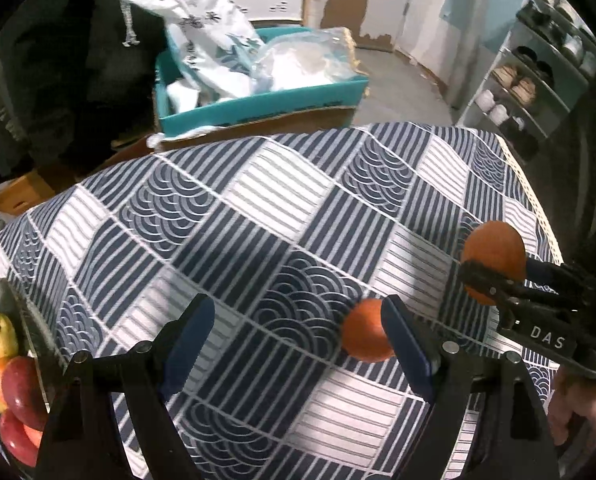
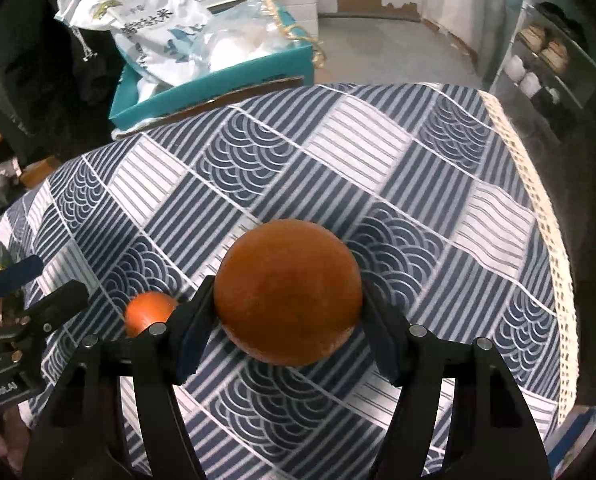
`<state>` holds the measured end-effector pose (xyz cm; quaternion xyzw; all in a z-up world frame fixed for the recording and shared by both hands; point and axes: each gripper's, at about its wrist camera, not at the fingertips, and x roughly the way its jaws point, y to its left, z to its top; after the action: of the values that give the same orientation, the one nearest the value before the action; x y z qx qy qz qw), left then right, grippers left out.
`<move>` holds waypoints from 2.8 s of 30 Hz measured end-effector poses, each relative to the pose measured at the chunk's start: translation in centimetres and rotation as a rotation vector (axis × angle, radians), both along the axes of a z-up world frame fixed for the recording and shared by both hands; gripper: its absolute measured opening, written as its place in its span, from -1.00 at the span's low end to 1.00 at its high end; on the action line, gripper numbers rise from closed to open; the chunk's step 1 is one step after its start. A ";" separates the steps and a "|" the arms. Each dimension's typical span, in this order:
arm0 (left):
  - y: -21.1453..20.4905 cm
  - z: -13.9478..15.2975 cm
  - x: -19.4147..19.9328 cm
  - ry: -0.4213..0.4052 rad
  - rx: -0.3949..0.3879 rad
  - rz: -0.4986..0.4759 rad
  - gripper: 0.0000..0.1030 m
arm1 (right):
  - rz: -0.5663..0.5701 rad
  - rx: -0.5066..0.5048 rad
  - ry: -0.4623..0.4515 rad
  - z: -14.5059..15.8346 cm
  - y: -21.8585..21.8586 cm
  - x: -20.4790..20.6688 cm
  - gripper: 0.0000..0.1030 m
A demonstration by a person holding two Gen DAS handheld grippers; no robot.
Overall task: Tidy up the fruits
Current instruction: 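Close left gripper on the smaller tangerine while right gripper holds the larger one, then lift and carry both tangerines toward the glass bowl with both grippers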
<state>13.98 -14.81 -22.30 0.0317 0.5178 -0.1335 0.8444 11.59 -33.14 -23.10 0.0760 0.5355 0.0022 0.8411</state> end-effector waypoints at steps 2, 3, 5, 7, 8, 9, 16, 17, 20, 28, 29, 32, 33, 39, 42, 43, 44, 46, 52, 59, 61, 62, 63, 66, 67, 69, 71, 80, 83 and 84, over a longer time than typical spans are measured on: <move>-0.8 -0.3 0.0 0.005 0.006 -0.015 0.68 | -0.015 0.003 0.002 0.1 -0.8 -0.5 0.34; -1.1 -0.5 0.0 0.009 0.009 -0.018 0.68 | -0.020 0.002 0.002 0.1 -1.0 -0.5 0.34; -1.9 -0.9 0.0 0.024 0.007 -0.027 0.68 | -0.032 0.004 0.004 0.1 -1.5 -0.7 0.34; -2.6 -1.3 0.0 0.038 -0.006 -0.040 0.68 | -0.036 0.007 0.002 0.2 -1.8 -0.8 0.34; -2.9 -1.6 -0.1 0.044 -0.006 -0.048 0.68 | -0.038 0.005 0.000 0.2 -1.8 -0.8 0.34; -3.2 -1.8 -0.1 0.050 -0.002 -0.055 0.68 | -0.039 0.002 0.000 0.2 -1.9 -0.9 0.34; -4.1 -3.5 -0.4 0.087 0.005 -0.066 0.68 | -0.045 -0.002 0.015 -0.3 -2.8 -1.7 0.34; -4.2 -3.7 -0.4 0.093 0.007 -0.067 0.68 | -0.047 0.001 0.016 -0.3 -2.9 -1.7 0.34; -4.4 -4.1 -0.4 0.095 0.008 -0.072 0.68 | -0.049 0.010 0.019 -0.5 -3.1 -1.6 0.34; -4.8 -4.7 -0.5 0.115 -0.001 -0.109 0.22 | -0.037 0.013 0.022 -0.6 -2.8 -1.5 0.34; -4.8 -4.8 -0.5 0.119 0.004 -0.115 0.14 | -0.034 0.013 0.024 -0.7 -2.8 -1.5 0.34; -4.5 -5.0 -0.6 0.129 -0.018 -0.115 0.01 | -0.031 0.015 0.027 -0.7 -2.7 -1.6 0.34; -4.5 -5.0 -0.6 0.133 -0.029 -0.113 -0.04 | -0.031 0.015 0.027 -0.7 -2.7 -1.6 0.34; -3.6 -4.3 -1.0 0.105 -0.022 -0.090 -0.07 | -0.024 0.004 0.015 -0.1 -2.4 -1.9 0.34; -3.0 -3.6 -1.1 0.094 -0.037 -0.073 -0.08 | -0.011 -0.015 0.003 0.4 -2.0 -2.0 0.34; -2.8 -3.3 -1.1 0.089 -0.038 -0.069 -0.08 | -0.004 -0.020 -0.002 0.6 -1.8 -2.1 0.34; -2.6 -2.9 -1.3 0.080 -0.035 -0.065 -0.08 | 0.002 -0.025 -0.006 0.8 -1.6 -2.1 0.34; -2.2 -2.2 -1.3 0.064 -0.029 -0.056 -0.08 | 0.013 -0.038 -0.016 1.3 -1.3 -2.1 0.34; -0.9 0.0 -1.4 0.027 -0.041 -0.023 -0.08 | 0.039 -0.059 -0.058 3.0 -0.4 -2.5 0.34; 0.0 2.6 -2.1 -0.019 -0.048 -0.007 -0.08 | 0.069 -0.074 -0.116 5.3 0.6 -3.1 0.34; 0.1 3.4 -2.4 -0.036 -0.048 -0.007 -0.08 | 0.078 -0.078 -0.133 6.0 0.9 -3.2 0.34; 0.0 3.8 -2.6 -0.043 -0.052 -0.007 -0.08 | 0.083 -0.079 -0.144 6.4 1.0 -3.3 0.34; 0.1 4.1 -2.7 -0.048 -0.055 -0.009 -0.08 | 0.086 -0.081 -0.152 6.7 1.2 -3.4 0.34; 0.2 5.2 -3.3 -0.065 -0.069 -0.015 -0.08 | 0.097 -0.082 -0.179 7.8 1.6 -3.7 0.34; 0.2 5.6 -3.5 -0.071 -0.072 -0.015 -0.08 | 0.101 -0.082 -0.188 8.1 1.7 -3.7 0.34; 0.4 6.4 -3.9 -0.083 -0.079 -0.013 -0.08 | 0.107 -0.083 -0.205 8.8 2.1 -3.9 0.34; 0.6 7.2 -4.3 -0.098 -0.087 -0.014 -0.08 | 0.114 -0.081 -0.219 9.4 2.3 -4.0 0.34; 1.7 10.4 -6.1 -0.175 -0.085 -0.016 -0.08 | 0.158 -0.090 -0.299 12.5 4.0 -5.3 0.34; 2.2 11.2 -6.7 -0.193 -0.085 -0.014 -0.08 | 0.168 -0.093 -0.323 13.5 4.5 -5.7 0.34; 2.4 11.4 -6.9 -0.198 -0.085 -0.013 -0.08 | 0.171 -0.092 -0.330 13.8 4.6 -5.8 0.34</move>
<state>7.13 -12.44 -10.91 0.0124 0.4257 -0.1571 0.8911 5.75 -28.49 -9.26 -0.0094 0.3941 0.0616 0.9169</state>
